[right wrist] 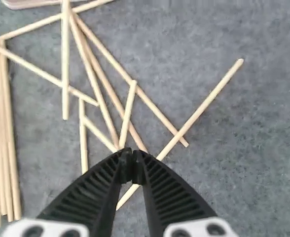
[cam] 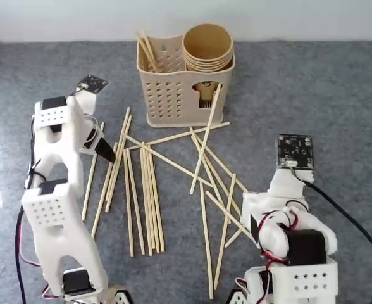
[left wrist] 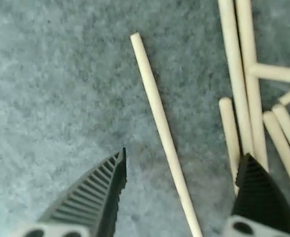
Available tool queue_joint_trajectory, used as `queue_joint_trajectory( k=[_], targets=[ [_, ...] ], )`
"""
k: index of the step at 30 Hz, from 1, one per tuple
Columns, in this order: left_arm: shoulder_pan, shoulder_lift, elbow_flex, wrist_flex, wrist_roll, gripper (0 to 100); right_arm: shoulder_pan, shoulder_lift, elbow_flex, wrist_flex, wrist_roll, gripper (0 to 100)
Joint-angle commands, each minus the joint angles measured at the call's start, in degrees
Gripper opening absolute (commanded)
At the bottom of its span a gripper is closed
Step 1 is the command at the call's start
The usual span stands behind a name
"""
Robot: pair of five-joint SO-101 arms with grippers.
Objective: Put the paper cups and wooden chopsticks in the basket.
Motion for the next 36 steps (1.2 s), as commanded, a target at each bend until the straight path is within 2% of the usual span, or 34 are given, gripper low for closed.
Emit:
queue_joint_trajectory(
  k=[1, 8, 12, 21, 25, 36],
  targets=[
    [2.11, 1.93, -9.27, 5.19, -0.09, 34, 1.01, -0.75, 2.37, -4.09, -0.53, 0.8],
    [4.22, 4.4, -19.3, 16.62, -0.09, 34, 1.01, -0.75, 3.34, -4.62, -0.53, 0.8],
    [4.4, 4.66, -20.97, 19.52, -0.09, 34, 1.01, -0.75, 3.34, -4.44, -0.53, 0.8],
    [7.12, 4.31, -11.12, 12.66, 1.05, 33, 1.01, -0.75, 3.43, -4.26, -0.62, 0.8],
    [8.0, 4.75, -10.86, 11.43, 3.78, 26, 1.01, -0.75, 3.43, -4.26, -0.62, 0.8],
    [10.2, 6.51, -9.71, 11.69, 3.69, 7, 1.27, -0.75, 3.43, -4.26, -2.99, 0.8]
  ],
)
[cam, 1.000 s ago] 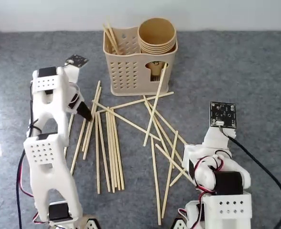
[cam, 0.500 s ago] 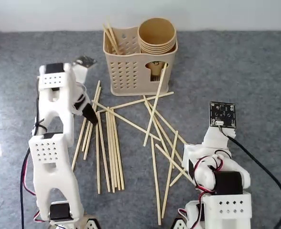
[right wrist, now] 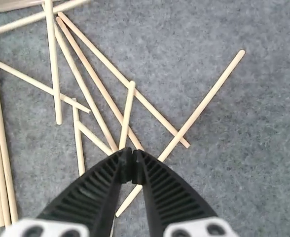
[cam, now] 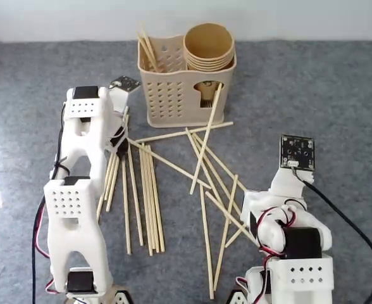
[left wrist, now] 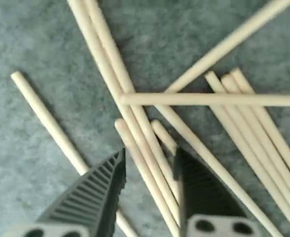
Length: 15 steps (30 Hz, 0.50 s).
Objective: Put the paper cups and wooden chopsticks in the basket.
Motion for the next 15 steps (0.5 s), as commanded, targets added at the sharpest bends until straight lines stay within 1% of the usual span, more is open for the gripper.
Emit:
queue_joint_trajectory(
  k=[1, 3, 6, 15],
  targets=[
    [0.79, 0.79, 0.75, -0.18, 0.18, 4, 0.92, -0.84, -0.26, -0.84, -0.7, 0.8],
    [1.41, 0.97, 1.19, 1.05, 0.18, 1, 0.92, -0.84, -0.26, -0.84, -0.7, 0.8],
    [2.11, 1.41, 3.47, 1.49, 0.35, 1, 1.01, -0.84, -0.26, -0.84, -0.7, 0.8],
    [1.76, 1.41, 3.21, 2.46, 0.44, 1, 1.01, -0.84, -0.26, -0.84, -0.7, 0.8]
  ],
)
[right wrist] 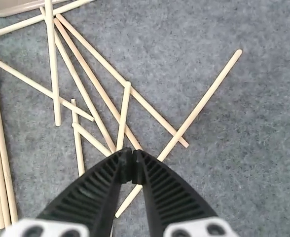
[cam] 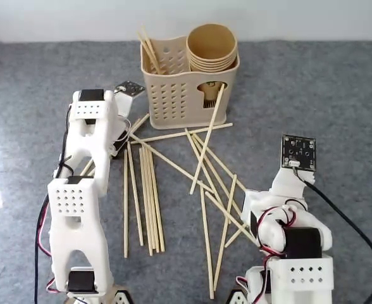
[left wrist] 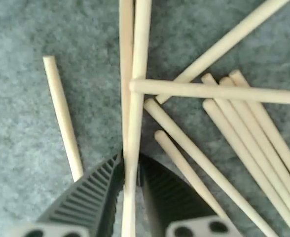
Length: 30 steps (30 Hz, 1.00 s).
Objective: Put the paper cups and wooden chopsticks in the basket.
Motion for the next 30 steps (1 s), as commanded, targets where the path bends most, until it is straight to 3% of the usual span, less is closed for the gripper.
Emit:
queue_joint_trajectory(
  k=[1, 11, 30],
  targets=[
    [0.35, 0.18, 1.45, 1.85, 0.26, 1, 0.57, -0.84, -0.26, -0.84, -0.53, 0.8],
    [-5.1, -8.18, -3.65, 7.82, 0.0, 1, 0.57, -0.84, -0.26, -0.84, -0.53, 0.8],
    [2.73, -54.68, 23.16, 7.65, 0.44, 1, 0.57, -0.84, -0.26, -0.84, -0.7, 0.8]
  ],
)
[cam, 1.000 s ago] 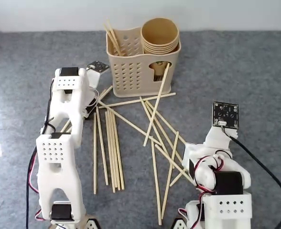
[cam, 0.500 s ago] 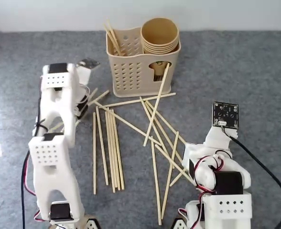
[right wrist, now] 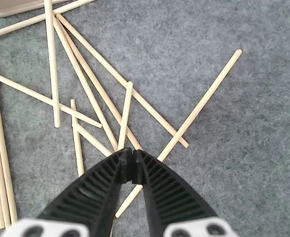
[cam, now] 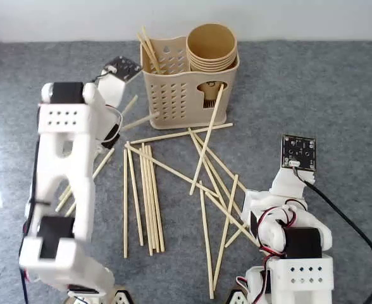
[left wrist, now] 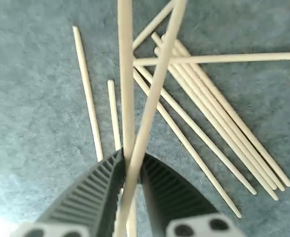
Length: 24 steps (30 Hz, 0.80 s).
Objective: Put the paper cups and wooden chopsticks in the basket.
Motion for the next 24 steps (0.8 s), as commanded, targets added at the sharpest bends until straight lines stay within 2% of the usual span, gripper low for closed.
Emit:
queue_joint_trajectory(
  k=[1, 14, 17, 21, 24],
  targets=[
    [0.88, -10.11, 1.36, 1.05, 0.62, 1, 0.57, -0.84, -0.26, -0.84, -0.7, 0.8],
    [1.49, -20.75, 3.56, 0.62, 3.43, 1, 0.57, -0.75, -0.18, -0.75, -0.7, 0.8],
    [1.76, -20.48, 6.2, 1.14, 2.99, 1, 0.57, -0.75, -0.18, -0.75, -0.7, 0.8],
    [3.87, -16.26, 15.34, 1.05, -2.64, 1, 0.57, -0.75, -0.18, -0.75, -0.7, 0.8],
    [2.46, -14.68, 16.57, -2.2, -1.67, 1, 0.57, -0.75, -0.18, -0.75, -0.7, 0.8]
  ],
)
